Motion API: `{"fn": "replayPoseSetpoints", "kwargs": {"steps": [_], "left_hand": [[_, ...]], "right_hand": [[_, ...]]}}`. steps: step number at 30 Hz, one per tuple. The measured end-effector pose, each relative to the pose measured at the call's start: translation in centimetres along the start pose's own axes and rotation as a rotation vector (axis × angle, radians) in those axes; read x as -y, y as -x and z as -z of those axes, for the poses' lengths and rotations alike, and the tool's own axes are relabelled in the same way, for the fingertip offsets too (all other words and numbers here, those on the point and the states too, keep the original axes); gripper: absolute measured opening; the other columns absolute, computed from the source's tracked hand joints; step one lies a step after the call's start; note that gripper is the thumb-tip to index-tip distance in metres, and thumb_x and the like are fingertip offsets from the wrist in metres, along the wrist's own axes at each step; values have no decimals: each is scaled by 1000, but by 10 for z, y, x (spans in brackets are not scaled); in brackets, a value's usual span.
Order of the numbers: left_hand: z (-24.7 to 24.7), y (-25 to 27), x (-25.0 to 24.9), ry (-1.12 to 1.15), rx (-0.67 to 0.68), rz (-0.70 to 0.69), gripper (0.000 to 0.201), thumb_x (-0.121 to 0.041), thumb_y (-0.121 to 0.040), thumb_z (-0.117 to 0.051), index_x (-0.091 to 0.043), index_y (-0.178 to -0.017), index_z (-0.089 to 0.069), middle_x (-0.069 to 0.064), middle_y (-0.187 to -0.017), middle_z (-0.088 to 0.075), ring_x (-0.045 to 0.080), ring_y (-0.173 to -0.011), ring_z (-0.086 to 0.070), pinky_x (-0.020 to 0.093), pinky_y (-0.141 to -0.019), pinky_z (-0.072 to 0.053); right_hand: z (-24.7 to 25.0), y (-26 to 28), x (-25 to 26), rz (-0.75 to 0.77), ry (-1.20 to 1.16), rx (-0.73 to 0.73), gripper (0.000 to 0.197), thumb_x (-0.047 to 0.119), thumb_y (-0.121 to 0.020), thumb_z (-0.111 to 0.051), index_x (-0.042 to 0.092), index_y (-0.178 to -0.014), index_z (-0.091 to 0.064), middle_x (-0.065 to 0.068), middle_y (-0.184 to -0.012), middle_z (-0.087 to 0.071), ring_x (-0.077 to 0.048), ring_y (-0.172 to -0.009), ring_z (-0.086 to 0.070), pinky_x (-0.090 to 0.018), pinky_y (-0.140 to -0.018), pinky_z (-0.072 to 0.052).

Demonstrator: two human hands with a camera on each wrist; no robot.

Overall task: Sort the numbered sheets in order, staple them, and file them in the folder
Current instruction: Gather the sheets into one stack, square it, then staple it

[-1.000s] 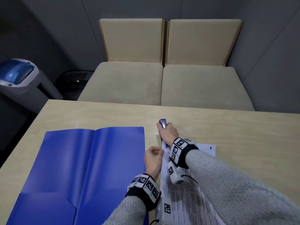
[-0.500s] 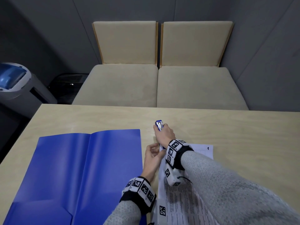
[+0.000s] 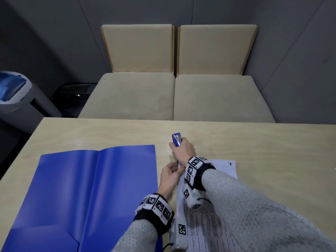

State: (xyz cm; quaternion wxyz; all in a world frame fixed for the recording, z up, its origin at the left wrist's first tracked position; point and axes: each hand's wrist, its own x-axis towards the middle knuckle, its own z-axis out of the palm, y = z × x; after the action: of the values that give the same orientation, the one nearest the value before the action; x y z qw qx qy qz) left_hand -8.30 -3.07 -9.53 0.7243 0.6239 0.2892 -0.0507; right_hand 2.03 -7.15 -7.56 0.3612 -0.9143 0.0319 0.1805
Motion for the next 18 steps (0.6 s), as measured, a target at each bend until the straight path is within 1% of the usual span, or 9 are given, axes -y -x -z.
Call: {"fn": "replayPoseSetpoints", "kwargs": {"steps": [4,6,7,9,10,13,15,16,18], "left_hand": [[0,-1,9,-7,-55,-2,17,-17,-86,-67,-11,-101,-63,9,-100,-72,24,-100,-67,40,-91,-54],[1,-2,11,8,-22,19,20,-15,-88,-64,-11,-107,-60,9,-105,-70,21,-100,-67,36,-88,-54],[2,-1,11,10,9,29,22,-15,-90,-62,-10,-111,-57,8,-107,-68,17,-96,-67,30,-82,-55],[4,2,8,-2,73,49,29,-16,-93,-58,-8,-119,-50,6,-108,-64,6,-76,-65,17,-60,-50],[5,2,8,0,101,60,35,-17,-92,-60,-8,-123,-46,5,-109,-62,5,-73,-65,15,-56,-48],[7,-3,8,-76,110,31,57,-14,-82,-71,-16,-128,-39,5,-121,-56,17,-95,-63,24,-63,-53],[4,-7,10,-241,4,-30,69,-12,-75,-76,-22,-131,-37,3,-124,-53,20,-103,-59,33,-78,-55],[2,-8,12,-313,-63,-44,73,-14,-73,-77,-21,-133,-36,3,-124,-52,20,-107,-57,33,-84,-53],[-2,-5,14,-348,-156,-33,70,-14,-75,-76,-16,-133,-36,3,-117,-53,17,-105,-55,23,-80,-47]], "right_hand": [[-4,1,-2,13,-21,-12,31,41,-83,-53,14,-98,-56,-8,-94,-64,-31,-83,-58,-35,-73,-47],[-5,3,-3,31,14,-21,31,41,-84,-52,15,-99,-54,-8,-93,-64,-32,-85,-59,-35,-73,-46],[-6,4,-3,40,37,-21,31,41,-84,-52,15,-100,-54,-7,-91,-63,-33,-86,-59,-34,-72,-45],[-6,7,-3,55,72,-12,30,40,-85,-52,16,-102,-52,-6,-86,-58,-32,-84,-56,-32,-69,-39],[-6,8,-4,56,72,-8,30,40,-85,-52,16,-102,-51,-5,-85,-56,-31,-81,-53,-31,-68,-37],[-3,5,-6,90,-100,-31,28,44,-87,-54,18,-94,-50,-4,-84,-59,-29,-79,-55,-33,-68,-40],[-1,3,-6,108,-311,-106,30,49,-87,-55,19,-91,-51,-7,-85,-61,-30,-79,-58,-36,-73,-47],[2,3,-4,90,-416,-166,31,50,-87,-55,19,-91,-52,-10,-88,-61,-30,-79,-59,-37,-75,-49],[17,5,3,25,-677,-271,29,47,-88,-56,19,-91,-54,-10,-88,-62,-25,-76,-59,-34,-75,-49]]}}
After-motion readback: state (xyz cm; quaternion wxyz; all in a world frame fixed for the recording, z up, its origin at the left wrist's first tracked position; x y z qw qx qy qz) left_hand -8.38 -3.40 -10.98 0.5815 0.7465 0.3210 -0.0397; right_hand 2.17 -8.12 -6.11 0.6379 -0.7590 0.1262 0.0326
